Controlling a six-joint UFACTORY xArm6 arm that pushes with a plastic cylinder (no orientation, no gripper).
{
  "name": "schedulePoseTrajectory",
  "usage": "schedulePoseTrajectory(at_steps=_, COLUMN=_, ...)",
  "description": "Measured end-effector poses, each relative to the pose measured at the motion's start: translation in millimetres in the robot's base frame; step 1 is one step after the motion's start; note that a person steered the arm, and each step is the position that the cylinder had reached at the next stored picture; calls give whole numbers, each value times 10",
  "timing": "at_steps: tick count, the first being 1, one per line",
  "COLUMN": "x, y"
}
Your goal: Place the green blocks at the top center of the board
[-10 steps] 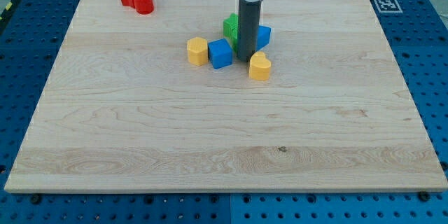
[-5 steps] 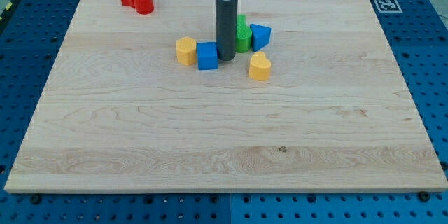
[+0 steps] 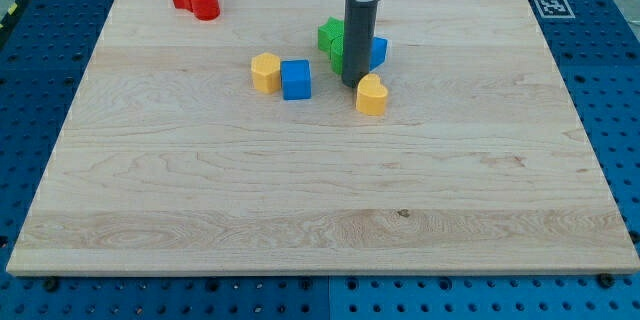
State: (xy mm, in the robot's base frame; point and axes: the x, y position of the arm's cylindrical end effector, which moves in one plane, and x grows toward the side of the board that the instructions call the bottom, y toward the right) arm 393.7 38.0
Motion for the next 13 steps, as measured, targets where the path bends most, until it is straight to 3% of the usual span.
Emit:
schedulePoseTrajectory(at_steps=10, x=-985, y=-293)
schedulePoseTrajectory(at_steps=13, x=-685, y=-12)
